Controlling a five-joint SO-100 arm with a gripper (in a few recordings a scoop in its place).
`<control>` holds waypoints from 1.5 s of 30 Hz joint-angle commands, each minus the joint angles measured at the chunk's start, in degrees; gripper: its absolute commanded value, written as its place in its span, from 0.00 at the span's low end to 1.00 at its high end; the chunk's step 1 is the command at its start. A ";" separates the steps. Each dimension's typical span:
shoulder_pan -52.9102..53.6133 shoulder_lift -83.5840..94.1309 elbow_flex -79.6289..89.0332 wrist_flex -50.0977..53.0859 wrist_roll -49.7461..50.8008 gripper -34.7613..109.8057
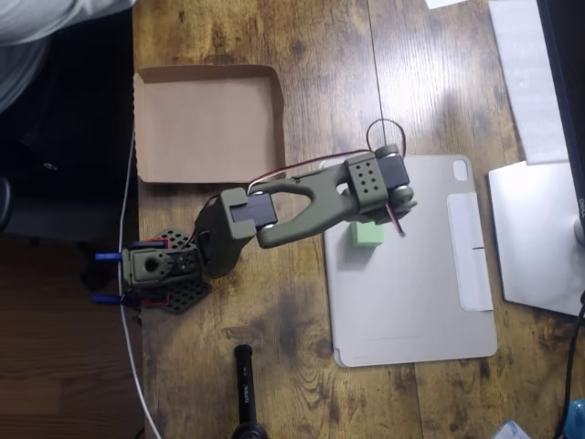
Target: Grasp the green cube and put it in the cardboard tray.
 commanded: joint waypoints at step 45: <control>6.77 2.55 20.74 -23.20 -8.26 0.32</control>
